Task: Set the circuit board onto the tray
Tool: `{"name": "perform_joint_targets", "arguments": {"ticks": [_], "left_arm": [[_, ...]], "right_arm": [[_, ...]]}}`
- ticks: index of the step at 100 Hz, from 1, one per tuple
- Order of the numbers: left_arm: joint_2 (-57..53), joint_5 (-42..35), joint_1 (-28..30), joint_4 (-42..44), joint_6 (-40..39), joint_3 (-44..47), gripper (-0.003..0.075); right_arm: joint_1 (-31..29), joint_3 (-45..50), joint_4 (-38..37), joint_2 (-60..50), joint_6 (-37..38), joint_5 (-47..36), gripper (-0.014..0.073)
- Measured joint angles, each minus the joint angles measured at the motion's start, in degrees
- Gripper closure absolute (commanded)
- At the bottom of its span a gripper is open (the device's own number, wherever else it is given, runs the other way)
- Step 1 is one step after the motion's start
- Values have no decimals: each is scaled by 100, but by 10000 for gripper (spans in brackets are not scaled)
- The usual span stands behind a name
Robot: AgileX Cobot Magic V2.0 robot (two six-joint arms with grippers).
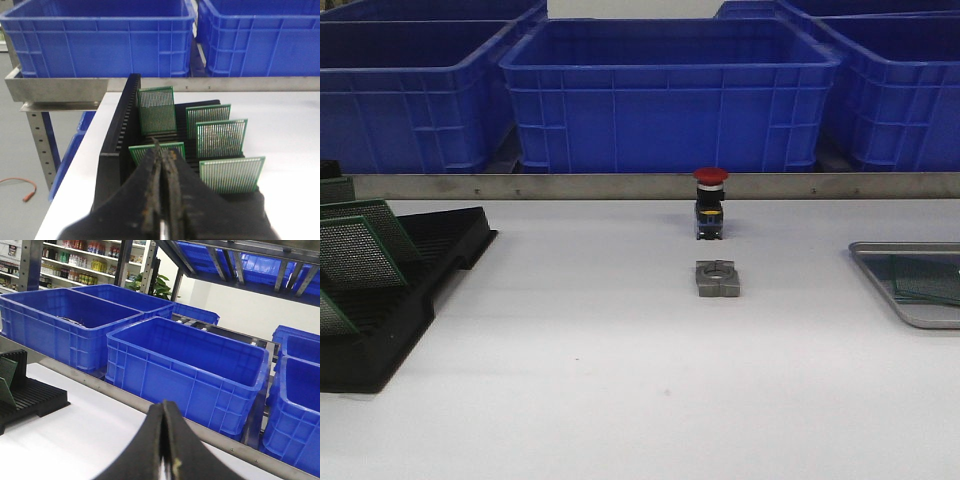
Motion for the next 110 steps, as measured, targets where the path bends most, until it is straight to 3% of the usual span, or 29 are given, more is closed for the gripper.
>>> {"name": "perform_joint_targets", "arguments": {"ticks": [110], "left_arm": [[0,82,59,35,0,0,741]], "right_arm": [[0,0,0,0,0,0,655]]}}
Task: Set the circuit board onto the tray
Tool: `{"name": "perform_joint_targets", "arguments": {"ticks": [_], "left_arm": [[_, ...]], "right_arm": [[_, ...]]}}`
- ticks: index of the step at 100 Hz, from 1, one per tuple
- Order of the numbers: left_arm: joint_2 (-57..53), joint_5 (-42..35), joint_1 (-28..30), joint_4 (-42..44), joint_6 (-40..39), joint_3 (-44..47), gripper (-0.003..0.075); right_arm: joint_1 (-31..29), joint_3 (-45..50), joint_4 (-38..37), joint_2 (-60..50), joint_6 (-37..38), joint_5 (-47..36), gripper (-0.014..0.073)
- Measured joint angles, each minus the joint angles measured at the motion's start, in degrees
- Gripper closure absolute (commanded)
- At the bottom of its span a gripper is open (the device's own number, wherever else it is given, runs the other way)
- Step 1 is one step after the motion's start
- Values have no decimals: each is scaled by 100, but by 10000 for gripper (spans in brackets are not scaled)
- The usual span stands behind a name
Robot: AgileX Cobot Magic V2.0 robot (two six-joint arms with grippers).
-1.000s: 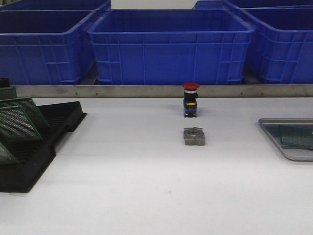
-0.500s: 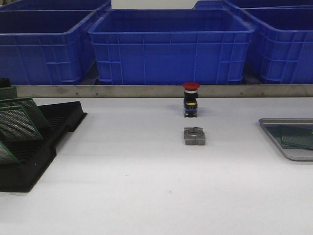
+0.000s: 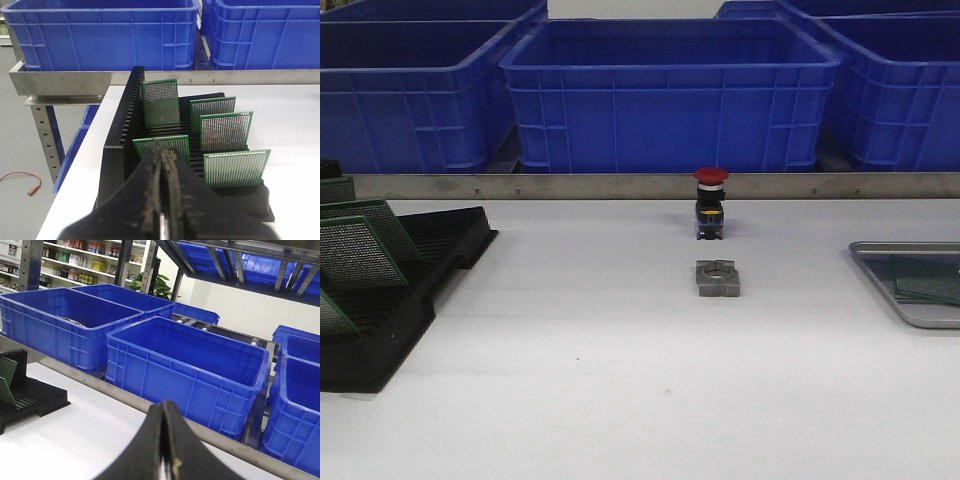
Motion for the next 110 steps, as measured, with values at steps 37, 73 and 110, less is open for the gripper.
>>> {"name": "perform_joint_targets", "arguments": {"ticks": [37,73,110], "left_arm": [[0,0,0,0,0,0,741],[0,9,0,0,0,0,741],[0,9,0,0,0,0,741]], "right_arm": [[585,0,-278,0,269,-1432,655],[585,320,-6749,0,6928,-2533,655],[585,1472,-8946,-908,9747,-2535,655]]}}
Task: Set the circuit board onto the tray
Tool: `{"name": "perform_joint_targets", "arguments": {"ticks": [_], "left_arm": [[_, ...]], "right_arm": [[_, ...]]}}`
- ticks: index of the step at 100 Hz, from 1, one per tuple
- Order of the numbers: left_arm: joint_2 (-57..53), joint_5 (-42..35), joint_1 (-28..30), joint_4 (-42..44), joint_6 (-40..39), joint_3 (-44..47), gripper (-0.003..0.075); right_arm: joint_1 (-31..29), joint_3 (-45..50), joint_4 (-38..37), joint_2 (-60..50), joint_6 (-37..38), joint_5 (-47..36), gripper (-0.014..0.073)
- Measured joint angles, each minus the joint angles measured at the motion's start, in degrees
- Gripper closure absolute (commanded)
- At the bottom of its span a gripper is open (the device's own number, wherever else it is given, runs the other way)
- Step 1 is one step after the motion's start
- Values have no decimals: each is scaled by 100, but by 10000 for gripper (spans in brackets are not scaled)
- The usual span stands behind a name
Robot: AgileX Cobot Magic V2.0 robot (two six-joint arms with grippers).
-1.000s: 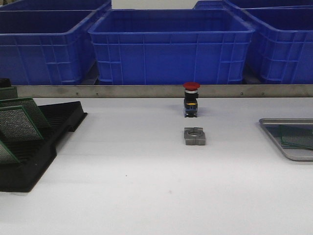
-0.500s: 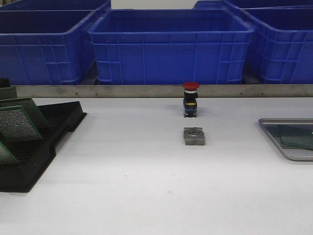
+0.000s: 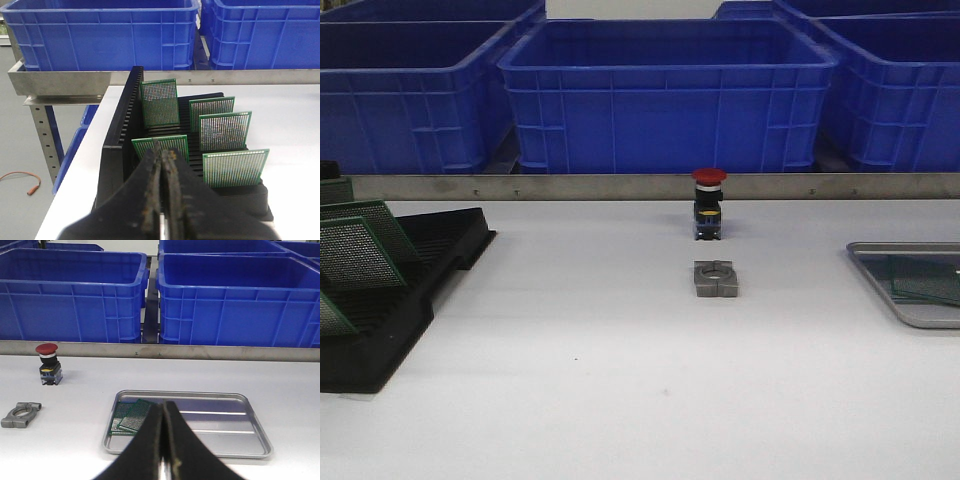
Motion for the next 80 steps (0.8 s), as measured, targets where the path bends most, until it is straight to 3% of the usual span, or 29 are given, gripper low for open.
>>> {"name": "perform_joint_targets", "arguments": {"ticks": [80], "left_arm": [[0,0,0,0,0,0,741]], "right_arm": [[0,0,-82,0,48,0,655]]}}
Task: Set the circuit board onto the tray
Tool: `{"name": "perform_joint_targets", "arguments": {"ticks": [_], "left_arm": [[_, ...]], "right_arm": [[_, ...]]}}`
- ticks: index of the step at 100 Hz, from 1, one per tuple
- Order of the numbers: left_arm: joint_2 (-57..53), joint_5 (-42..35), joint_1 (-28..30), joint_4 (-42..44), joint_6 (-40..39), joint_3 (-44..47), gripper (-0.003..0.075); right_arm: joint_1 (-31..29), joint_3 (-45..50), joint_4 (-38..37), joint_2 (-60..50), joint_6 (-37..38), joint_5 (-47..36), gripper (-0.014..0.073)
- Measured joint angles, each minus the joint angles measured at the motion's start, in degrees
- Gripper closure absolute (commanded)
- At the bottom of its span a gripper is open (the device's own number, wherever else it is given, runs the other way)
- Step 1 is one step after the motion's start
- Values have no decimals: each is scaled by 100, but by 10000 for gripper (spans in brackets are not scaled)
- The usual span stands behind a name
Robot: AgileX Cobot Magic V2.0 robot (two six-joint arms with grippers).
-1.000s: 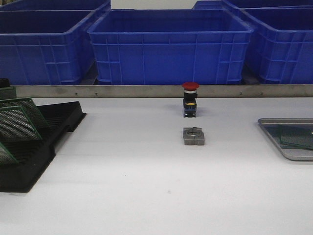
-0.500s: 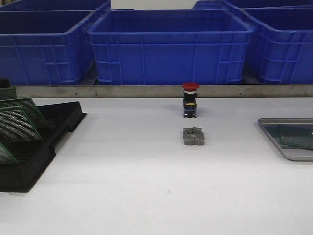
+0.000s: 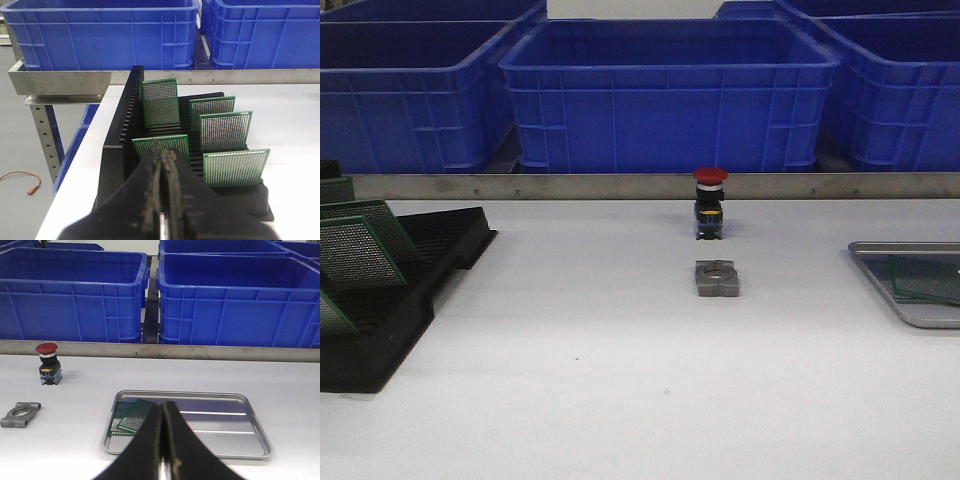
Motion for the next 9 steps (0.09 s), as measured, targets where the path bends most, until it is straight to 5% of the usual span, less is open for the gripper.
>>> {"name": "perform_joint_targets", "arguments": {"ticks": [9], "left_arm": [[0,0,0,0,0,0,741]], "right_arm": [[0,0,0,0,3,0,655]]}}
